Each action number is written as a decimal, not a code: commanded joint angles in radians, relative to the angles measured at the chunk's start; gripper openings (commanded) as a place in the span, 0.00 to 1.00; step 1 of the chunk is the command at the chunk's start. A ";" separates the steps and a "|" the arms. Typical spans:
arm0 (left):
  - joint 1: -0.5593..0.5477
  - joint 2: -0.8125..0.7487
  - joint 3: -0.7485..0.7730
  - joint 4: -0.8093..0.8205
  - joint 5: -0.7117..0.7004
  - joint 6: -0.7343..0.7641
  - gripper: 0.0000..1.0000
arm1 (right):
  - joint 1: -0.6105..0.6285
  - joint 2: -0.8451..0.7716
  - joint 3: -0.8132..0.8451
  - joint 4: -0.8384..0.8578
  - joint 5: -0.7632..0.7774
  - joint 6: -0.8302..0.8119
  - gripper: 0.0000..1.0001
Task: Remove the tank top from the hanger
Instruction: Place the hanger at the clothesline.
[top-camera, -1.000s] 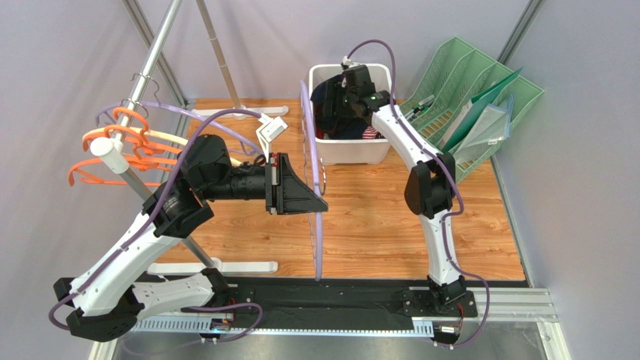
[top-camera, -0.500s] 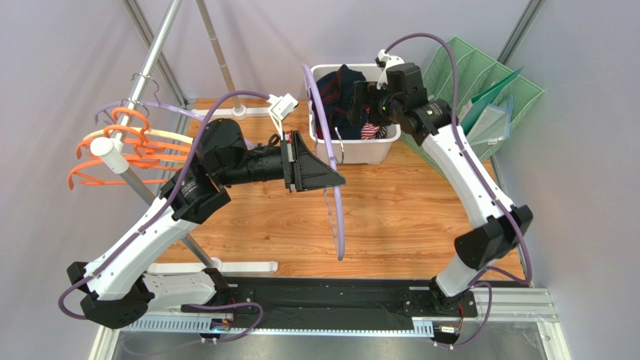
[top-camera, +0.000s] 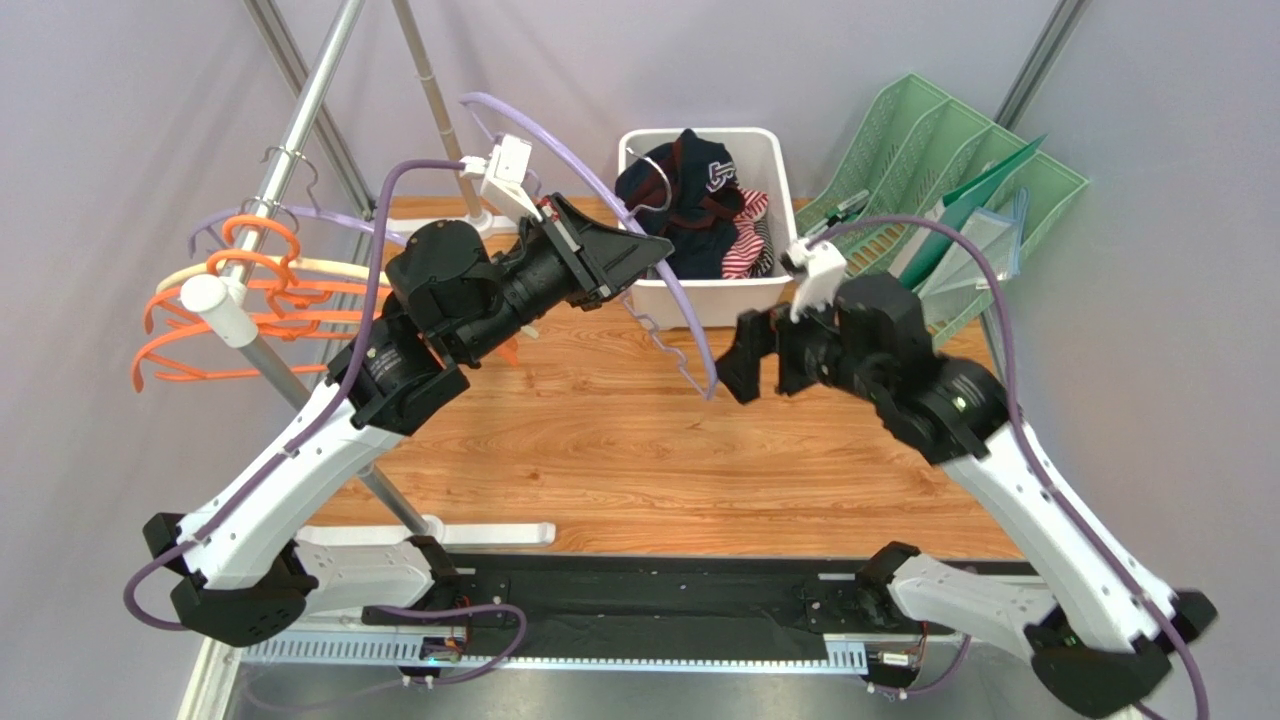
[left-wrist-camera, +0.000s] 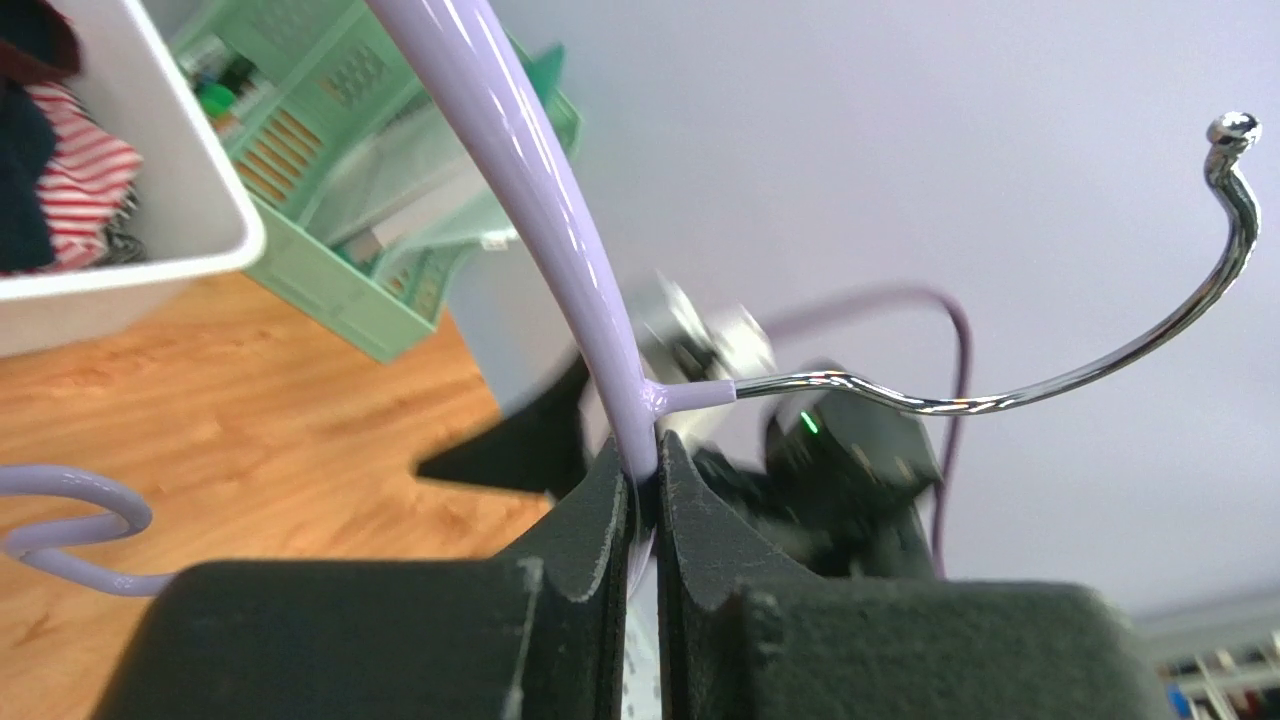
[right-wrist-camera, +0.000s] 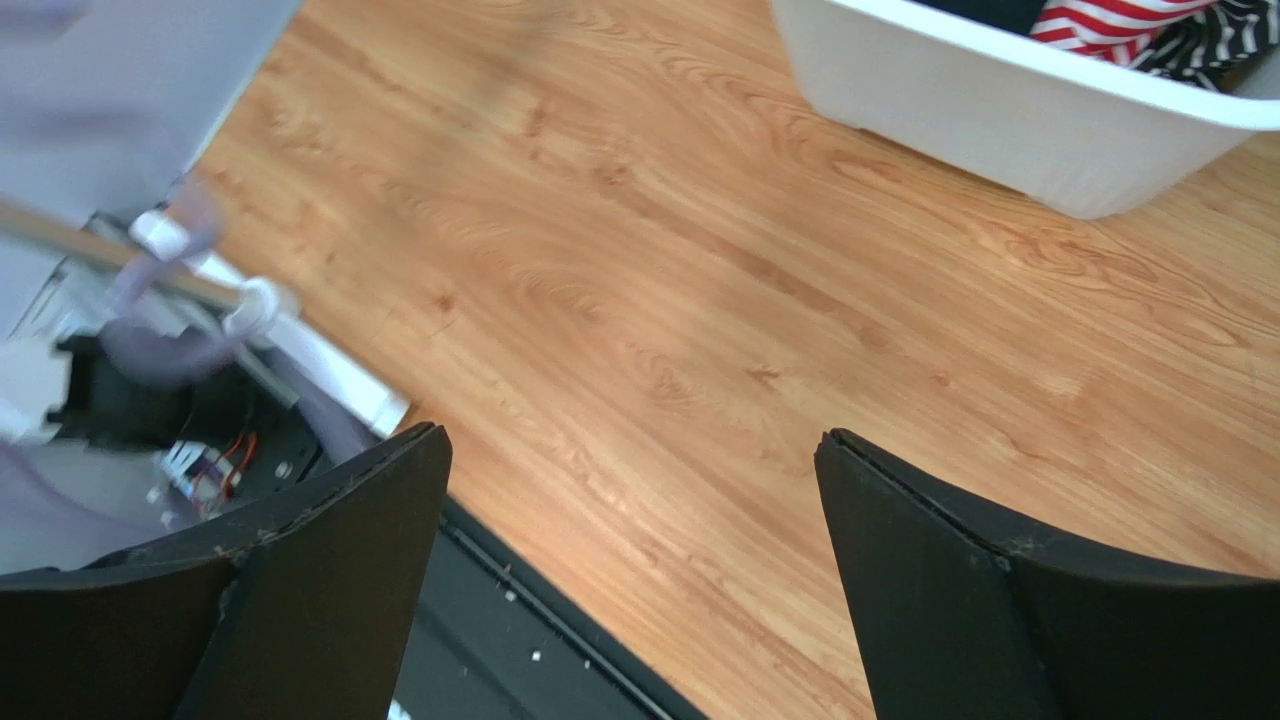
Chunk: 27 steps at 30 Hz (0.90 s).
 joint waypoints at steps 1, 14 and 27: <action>-0.003 -0.038 -0.030 0.112 -0.205 -0.036 0.00 | 0.016 -0.234 -0.151 0.097 -0.185 -0.068 0.99; -0.003 -0.058 -0.082 0.195 -0.090 -0.271 0.00 | 0.022 -0.364 -0.318 0.426 -0.391 -0.050 0.81; -0.003 -0.044 -0.113 0.204 -0.048 -0.369 0.00 | 0.084 -0.275 -0.317 0.565 -0.342 -0.012 0.18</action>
